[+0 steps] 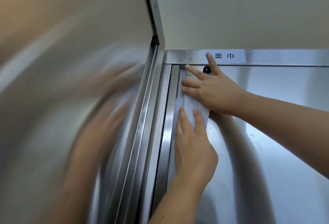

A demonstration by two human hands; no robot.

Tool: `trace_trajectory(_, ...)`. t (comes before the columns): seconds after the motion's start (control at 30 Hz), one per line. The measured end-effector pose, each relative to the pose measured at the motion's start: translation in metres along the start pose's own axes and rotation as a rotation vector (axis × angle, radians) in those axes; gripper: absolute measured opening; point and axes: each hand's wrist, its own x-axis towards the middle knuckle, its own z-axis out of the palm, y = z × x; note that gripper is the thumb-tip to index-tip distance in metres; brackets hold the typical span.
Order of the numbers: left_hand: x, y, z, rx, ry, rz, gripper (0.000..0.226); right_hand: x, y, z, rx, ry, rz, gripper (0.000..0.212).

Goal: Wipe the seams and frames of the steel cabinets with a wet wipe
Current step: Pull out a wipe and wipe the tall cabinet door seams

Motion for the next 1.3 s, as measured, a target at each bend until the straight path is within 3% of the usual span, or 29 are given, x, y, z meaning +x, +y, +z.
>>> trace_trajectory(0.07,-0.002,0.001,0.0,0.009,-0.007,-0.01,0.065,0.0,0.003,-0.001,0.023,0.076,-0.016,0.05)
trace_trajectory(0.33,0.001,0.001,-0.002,0.018,-0.014,0.005,0.07,0.01,0.003,-0.01,0.308,0.11,-0.237,0.041)
trace_trajectory(0.53,0.005,-0.003,0.0,-0.013,0.038,0.054,0.077,0.01,0.002,-0.012,0.535,-0.032,-0.275,0.021)
trace_trajectory(0.63,0.015,-0.003,-0.003,-0.01,0.052,0.067,0.077,0.015,0.009,-0.014,0.536,-0.097,-0.247,0.021)
trace_trajectory(0.77,0.029,0.002,-0.008,-0.043,0.053,0.062,0.074,0.023,0.021,-0.008,0.351,-0.192,-0.199,0.028)
trace_trajectory(0.9,0.018,-0.001,0.001,-0.03,0.043,0.038,0.066,0.01,0.016,0.0,0.314,0.081,-0.181,0.031)
trace_trajectory(1.07,-0.002,-0.002,0.025,0.01,0.221,0.012,0.052,0.0,0.014,-0.005,0.359,0.077,-0.194,0.051)
trace_trajectory(1.3,0.003,0.005,0.012,0.057,0.232,-0.028,0.07,0.012,0.02,0.007,0.34,0.159,-0.169,0.038)
